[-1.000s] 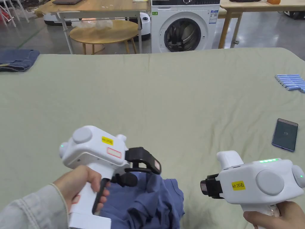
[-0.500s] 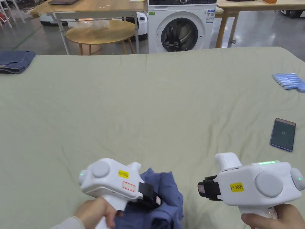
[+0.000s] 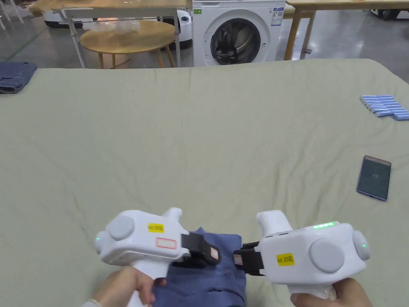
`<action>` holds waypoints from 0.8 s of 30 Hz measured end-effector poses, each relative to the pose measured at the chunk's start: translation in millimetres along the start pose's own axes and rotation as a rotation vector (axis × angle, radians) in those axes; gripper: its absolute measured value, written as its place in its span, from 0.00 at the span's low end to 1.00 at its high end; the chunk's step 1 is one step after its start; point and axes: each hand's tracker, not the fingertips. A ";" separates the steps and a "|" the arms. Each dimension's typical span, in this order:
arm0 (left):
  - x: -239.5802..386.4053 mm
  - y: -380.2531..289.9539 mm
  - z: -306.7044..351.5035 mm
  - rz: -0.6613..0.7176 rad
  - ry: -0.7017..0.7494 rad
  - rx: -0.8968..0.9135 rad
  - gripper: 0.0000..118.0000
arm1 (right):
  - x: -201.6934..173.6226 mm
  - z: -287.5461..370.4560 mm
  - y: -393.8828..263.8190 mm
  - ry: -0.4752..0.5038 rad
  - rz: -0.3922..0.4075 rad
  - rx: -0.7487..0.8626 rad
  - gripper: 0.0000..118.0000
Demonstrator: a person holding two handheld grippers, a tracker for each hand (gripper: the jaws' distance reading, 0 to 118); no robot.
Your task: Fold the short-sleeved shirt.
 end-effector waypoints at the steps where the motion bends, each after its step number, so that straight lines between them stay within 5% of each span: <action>1: 11.2 -5.2 23.5 0.000 0.001 0.044 0.00 | -5.7 -8.5 -2.9 0.022 0.012 -0.004 0.00; 4: 0.1 -1.9 73.2 -0.001 0.050 0.108 0.00 | -6.5 -48.0 -13.2 0.040 0.083 0.019 0.00; 5: -6.8 1.6 82.6 -0.006 0.086 0.115 0.09 | -4.3 -62.6 -18.3 -0.009 0.111 0.008 0.00; 7: -18.7 -0.4 98.6 -0.017 0.151 0.136 0.70 | 5.5 -89.5 -33.5 -0.107 0.222 -0.038 0.00; 8: -24.8 -2.1 103.6 -0.016 0.176 0.153 0.86 | 11.1 -95.8 -42.0 -0.103 0.236 -0.019 0.00; 9: -32.0 -3.4 101.7 0.003 0.200 0.151 0.91 | 14.2 -89.3 -47.7 -0.034 0.240 0.059 0.00; 13: -75.6 -11.7 76.2 0.108 0.197 0.061 0.91 | 21.4 -80.1 -55.9 -0.028 0.298 0.097 0.00; 17: -60.2 -33.0 26.7 0.143 0.035 -0.035 0.89 | 19.3 -78.6 -54.9 -0.019 0.293 0.102 0.00; 18: -36.4 -44.7 14.1 0.140 -0.022 -0.059 0.69 | 20.7 -78.1 -53.4 -0.010 0.274 0.094 0.00; 20: -29.2 -48.1 -4.2 0.126 -0.042 -0.066 0.13 | 25.6 -78.0 -49.5 -0.004 0.233 0.081 0.00; 24: -68.5 -32.7 7.9 0.150 -0.074 -0.060 0.13 | 20.9 -72.9 -42.5 -0.034 0.222 0.055 0.00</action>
